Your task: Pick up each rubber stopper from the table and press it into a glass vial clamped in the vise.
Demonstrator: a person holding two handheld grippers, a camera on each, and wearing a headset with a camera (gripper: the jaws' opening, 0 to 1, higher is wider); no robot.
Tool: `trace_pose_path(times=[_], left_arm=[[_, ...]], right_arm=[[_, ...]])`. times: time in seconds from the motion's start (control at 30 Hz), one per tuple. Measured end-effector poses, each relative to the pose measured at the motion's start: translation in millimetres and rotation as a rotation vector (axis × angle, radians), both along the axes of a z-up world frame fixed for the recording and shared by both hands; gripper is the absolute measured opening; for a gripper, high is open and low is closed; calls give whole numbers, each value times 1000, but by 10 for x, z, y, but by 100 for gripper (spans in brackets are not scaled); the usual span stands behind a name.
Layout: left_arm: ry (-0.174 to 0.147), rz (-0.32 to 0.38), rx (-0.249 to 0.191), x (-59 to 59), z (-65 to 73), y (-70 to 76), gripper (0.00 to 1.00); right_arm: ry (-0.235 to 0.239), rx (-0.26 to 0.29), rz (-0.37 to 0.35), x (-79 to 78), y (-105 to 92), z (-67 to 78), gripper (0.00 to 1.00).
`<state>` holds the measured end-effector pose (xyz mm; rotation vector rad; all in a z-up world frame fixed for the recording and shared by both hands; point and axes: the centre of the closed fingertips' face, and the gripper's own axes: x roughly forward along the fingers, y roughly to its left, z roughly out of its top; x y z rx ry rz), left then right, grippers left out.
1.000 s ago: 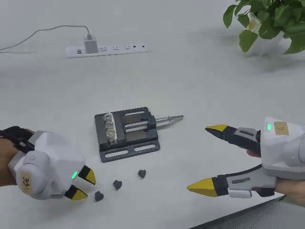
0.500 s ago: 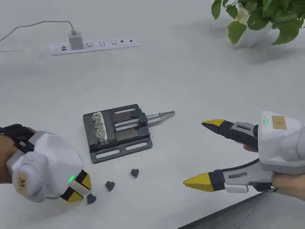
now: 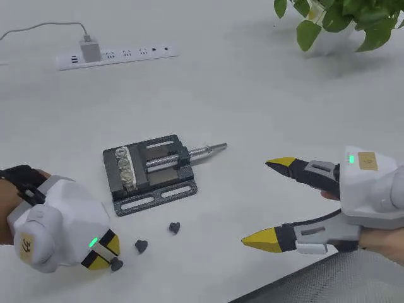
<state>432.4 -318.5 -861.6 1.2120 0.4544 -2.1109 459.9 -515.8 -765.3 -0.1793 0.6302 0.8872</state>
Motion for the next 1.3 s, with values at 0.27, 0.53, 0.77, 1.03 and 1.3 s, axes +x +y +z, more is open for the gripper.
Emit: trace_pose_path(times=[0.27,0.53,0.77,1.03,1.3], left_arm=[[4,13,1,12,-7,6,3],[6,20,-3,-8,-2,-2,4],[-1,15,-4,-4,-13,-20,5],[9,52,-9,-7,-11,-24,5],[103,217,-41,-82,34,-101,4]], right_arm=[[1,3,0,11,11,-5,87],[3,4,4,14,23,-13,87],[1,5,5,20,19,-6,87],[1,6,5,17,27,-4,87],[1,10,15,18,65,12,87]])
